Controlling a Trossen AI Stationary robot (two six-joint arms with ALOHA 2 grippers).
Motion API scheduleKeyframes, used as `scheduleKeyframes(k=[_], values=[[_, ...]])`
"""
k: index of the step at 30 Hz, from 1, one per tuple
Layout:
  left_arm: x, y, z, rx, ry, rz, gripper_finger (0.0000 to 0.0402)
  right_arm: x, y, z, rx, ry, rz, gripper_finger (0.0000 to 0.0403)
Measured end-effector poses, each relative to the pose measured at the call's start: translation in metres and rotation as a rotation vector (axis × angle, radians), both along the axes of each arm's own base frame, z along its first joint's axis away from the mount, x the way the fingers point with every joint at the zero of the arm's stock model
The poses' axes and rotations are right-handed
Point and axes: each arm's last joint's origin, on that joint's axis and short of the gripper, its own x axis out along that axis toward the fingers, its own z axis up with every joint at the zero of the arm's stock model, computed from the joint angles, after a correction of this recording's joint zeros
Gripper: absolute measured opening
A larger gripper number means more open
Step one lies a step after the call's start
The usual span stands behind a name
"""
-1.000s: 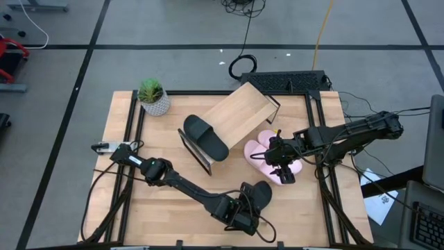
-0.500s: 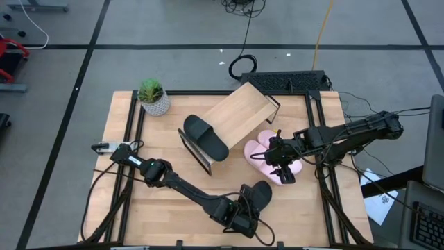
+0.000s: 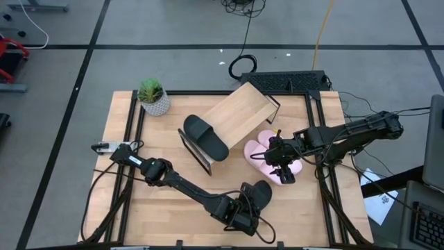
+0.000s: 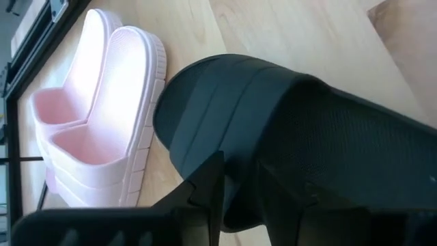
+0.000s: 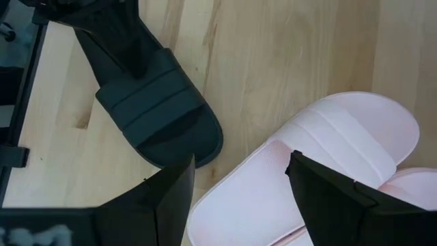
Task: Pick and place slides into the shelf
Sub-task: Put the black slide on the shelf
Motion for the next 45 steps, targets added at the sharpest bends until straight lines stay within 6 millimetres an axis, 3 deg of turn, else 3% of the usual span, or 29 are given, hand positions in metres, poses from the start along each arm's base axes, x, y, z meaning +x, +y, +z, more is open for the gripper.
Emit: scheduleKeyframes(k=[7, 22, 33, 45], values=[[-0.001, -0.005, -0.011, 0.031, 0.009, -0.006, 0.0088, 0.000, 0.000, 0.000, 0.000, -0.002, 0.000, 0.0228], [-0.005, -0.017, -0.010, 0.059, -0.031, -0.006, 0.0088, 0.002, 0.000, 0.001, 0.004, -0.025, 0.000, 0.0228], [-0.004, -0.016, -0.016, 0.104, -0.037, 0.010, 0.0088, 0.004, 0.001, 0.002, 0.011, -0.051, -0.003, 0.0228], [0.009, 0.001, -0.019, 0.201, -0.082, 0.045, 0.0088, 0.005, 0.001, 0.002, 0.011, -0.052, -0.002, 0.0228]])
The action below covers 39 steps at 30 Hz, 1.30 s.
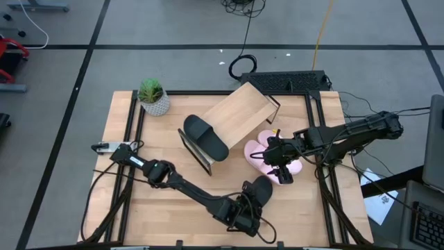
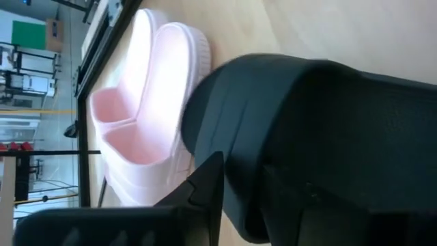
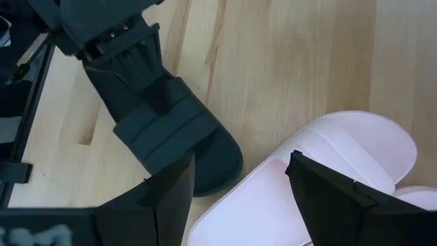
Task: Pick and place slides into the shelf
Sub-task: Put the black slide on the shelf
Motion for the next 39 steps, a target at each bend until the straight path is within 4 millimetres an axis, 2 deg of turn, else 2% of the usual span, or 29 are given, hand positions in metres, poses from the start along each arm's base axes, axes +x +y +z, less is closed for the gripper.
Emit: scheduleKeyframes(k=[7, 13, 16, 21, 23, 32, 39], values=[[0.005, 0.006, 0.001, -0.013, -0.024, 0.015, 0.0081, 0.000, 0.000, 0.000, -0.008, -0.003, 0.014, 0.0228], [0.006, 0.006, 0.001, -0.081, -0.022, 0.012, 0.0010, 0.000, 0.000, 0.000, -0.011, -0.004, 0.018, 0.0228], [0.006, 0.006, 0.001, -0.128, -0.049, 0.051, 0.0009, 0.000, 0.000, 0.000, -0.012, -0.004, 0.021, 0.0228], [0.004, 0.003, 0.007, -0.113, -0.088, 0.082, 0.0004, 0.000, 0.000, 0.000, -0.012, -0.004, 0.021, 0.0228], [0.004, 0.001, 0.015, -0.111, -0.124, 0.093, 0.0003, 0.000, 0.000, 0.000, -0.012, -0.005, 0.021, 0.0228], [-0.019, -0.015, 0.075, -0.141, -0.269, 0.122, 0.0001, 0.000, -0.001, 0.000, -0.031, -0.009, 0.018, 0.0228], [-0.047, -0.026, 0.115, -0.212, -0.333, 0.151, 0.0001, 0.004, -0.008, 0.007, -0.241, -0.125, -0.067, 0.0228]])
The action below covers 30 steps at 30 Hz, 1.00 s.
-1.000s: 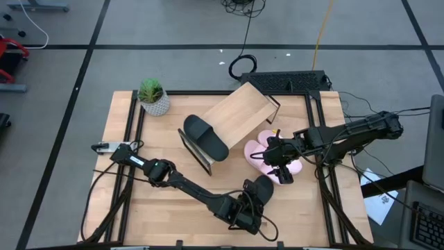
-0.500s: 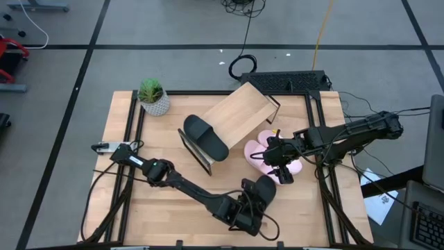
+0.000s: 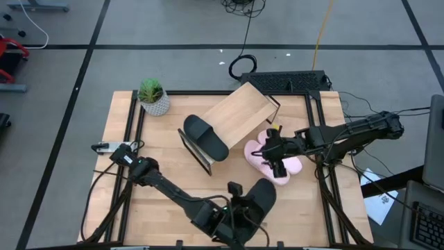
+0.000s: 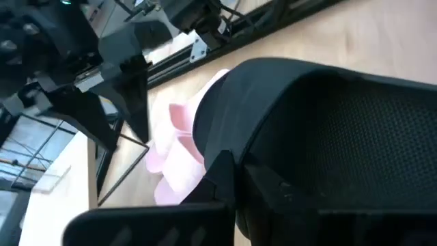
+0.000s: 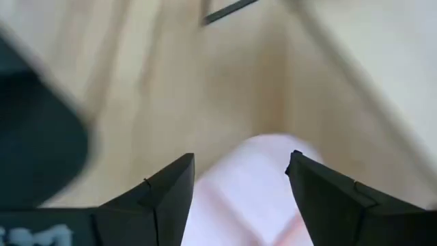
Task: Pick and place slides into the shelf
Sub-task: Put the black slide on the shelf
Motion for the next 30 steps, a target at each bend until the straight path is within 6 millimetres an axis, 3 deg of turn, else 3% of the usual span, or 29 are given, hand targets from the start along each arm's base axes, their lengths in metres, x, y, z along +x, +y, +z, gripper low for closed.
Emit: scheduleKeyframes(k=[7, 15, 23, 30], values=[[-0.018, 0.014, 0.042, 0.004, -0.086, 0.086, 0.0000, -0.001, -0.009, 0.031, -0.148, -0.285, -0.095, 0.0228], [-0.040, 0.052, 0.082, 0.073, -0.066, 0.174, 0.0000, -0.031, -0.017, 0.075, -0.254, -0.567, -0.151, 0.0228], [-0.048, 0.099, 0.114, 0.129, -0.060, 0.260, 0.0000, -0.059, -0.022, 0.097, -0.142, -0.724, -0.216, 0.0228], [-0.031, 0.154, 0.125, 0.242, -0.033, 0.365, 0.0000, -0.047, -0.020, 0.101, -0.034, -0.811, -0.279, 0.0228]])
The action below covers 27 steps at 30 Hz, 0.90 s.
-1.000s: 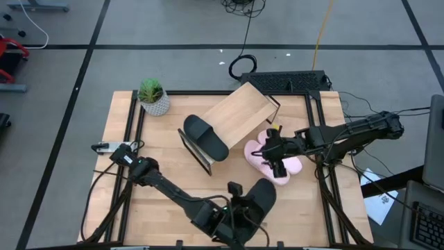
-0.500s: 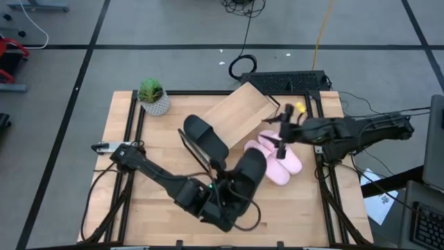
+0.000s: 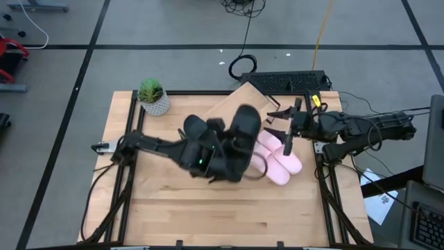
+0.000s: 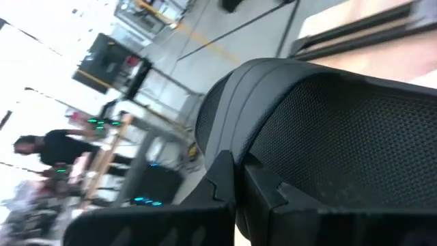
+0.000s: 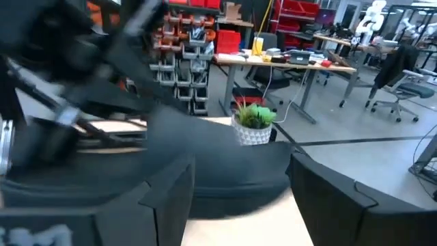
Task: Pick and place slides into the shelf
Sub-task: Put the black slide on the shelf
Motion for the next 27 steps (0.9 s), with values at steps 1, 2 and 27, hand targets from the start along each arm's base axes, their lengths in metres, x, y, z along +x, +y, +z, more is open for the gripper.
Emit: scheduleKeyframes(k=[1, 2, 27], values=[[0.002, 0.008, 0.001, 0.018, 0.020, 0.010, 0.0000, 0.004, 0.001, -0.001, 0.003, -0.004, -0.001, 0.0228], [0.004, 0.017, 0.001, 0.036, 0.041, 0.025, 0.0000, 0.007, 0.001, -0.001, 0.005, -0.014, -0.002, 0.0228], [0.012, 0.114, 0.033, 0.080, -0.026, 0.174, 0.0000, 0.050, -0.020, -0.006, -0.135, -0.070, -0.514, 0.0228]])
